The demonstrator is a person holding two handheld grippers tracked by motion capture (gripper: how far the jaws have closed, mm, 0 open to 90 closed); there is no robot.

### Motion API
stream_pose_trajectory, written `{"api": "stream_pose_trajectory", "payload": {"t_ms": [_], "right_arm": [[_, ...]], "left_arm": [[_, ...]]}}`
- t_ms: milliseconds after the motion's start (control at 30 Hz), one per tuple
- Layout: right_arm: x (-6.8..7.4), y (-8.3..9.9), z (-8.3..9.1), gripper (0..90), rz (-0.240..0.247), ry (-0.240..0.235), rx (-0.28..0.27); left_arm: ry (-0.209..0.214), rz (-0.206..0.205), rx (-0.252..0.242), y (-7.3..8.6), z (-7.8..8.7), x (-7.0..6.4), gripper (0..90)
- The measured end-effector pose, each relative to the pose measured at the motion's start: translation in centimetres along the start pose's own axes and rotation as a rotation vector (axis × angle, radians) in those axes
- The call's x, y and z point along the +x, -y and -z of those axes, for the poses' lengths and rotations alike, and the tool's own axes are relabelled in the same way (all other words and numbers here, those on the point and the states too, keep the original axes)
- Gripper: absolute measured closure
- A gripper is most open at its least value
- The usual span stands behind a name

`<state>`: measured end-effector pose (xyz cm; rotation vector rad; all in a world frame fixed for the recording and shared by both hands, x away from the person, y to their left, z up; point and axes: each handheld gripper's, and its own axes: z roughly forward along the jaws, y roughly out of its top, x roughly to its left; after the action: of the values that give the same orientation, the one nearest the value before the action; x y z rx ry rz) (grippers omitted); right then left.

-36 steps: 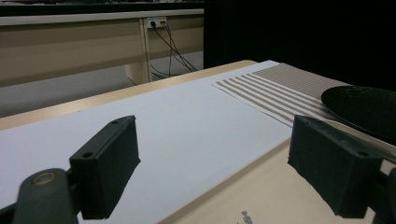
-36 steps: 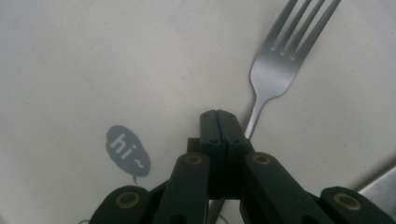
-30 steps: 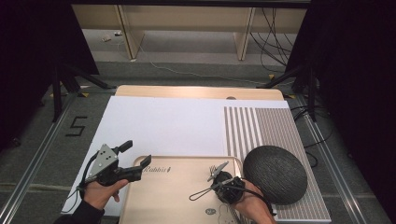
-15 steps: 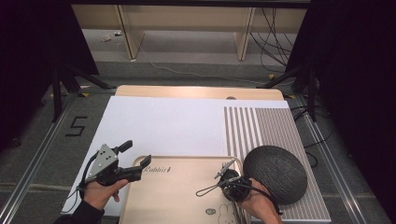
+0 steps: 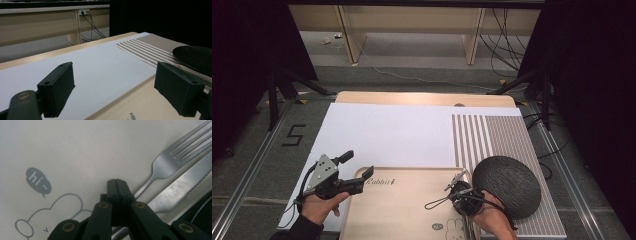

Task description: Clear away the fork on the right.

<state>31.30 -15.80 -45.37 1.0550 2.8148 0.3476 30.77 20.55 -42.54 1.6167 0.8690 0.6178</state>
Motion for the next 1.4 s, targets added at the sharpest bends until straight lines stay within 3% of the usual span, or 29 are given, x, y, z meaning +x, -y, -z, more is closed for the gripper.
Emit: {"api": "stream_pose_trajectory", "payload": {"t_ms": [467, 633, 800, 933, 1167, 1400], "right_arm": [[-0.3, 0.2, 0.1, 90.0, -0.01, 0.001, -0.006], [-0.7, 0.3, 0.7, 89.4, -0.04, -0.02, -0.058], [-0.7, 0.3, 0.9, 79.4, -0.052, -0.047, -0.084], [-0.7, 0.3, 1.3, 62.9, -0.07, -0.092, -0.152], [-1.0, 0.4, 1.8, 43.6, -0.12, -0.129, -0.219], [-1.3, 0.5, 2.4, 35.5, -0.175, -0.157, -0.282]], "left_arm": [[-0.001, 0.0, 0.0, 0.0, 0.0, 0.0, 15.8], [0.002, -0.001, 0.002, 0.0, 0.0, 0.0, 15.8], [0.001, 0.0, 0.002, 0.0, 0.0, 0.0, 15.8], [0.002, 0.0, 0.004, 0.0, 0.0, 0.0, 15.8], [0.002, 0.0, 0.003, 0.0, 0.0, 0.0, 15.8], [0.003, 0.001, 0.001, 0.0, 0.0, 0.0, 15.8]]}}
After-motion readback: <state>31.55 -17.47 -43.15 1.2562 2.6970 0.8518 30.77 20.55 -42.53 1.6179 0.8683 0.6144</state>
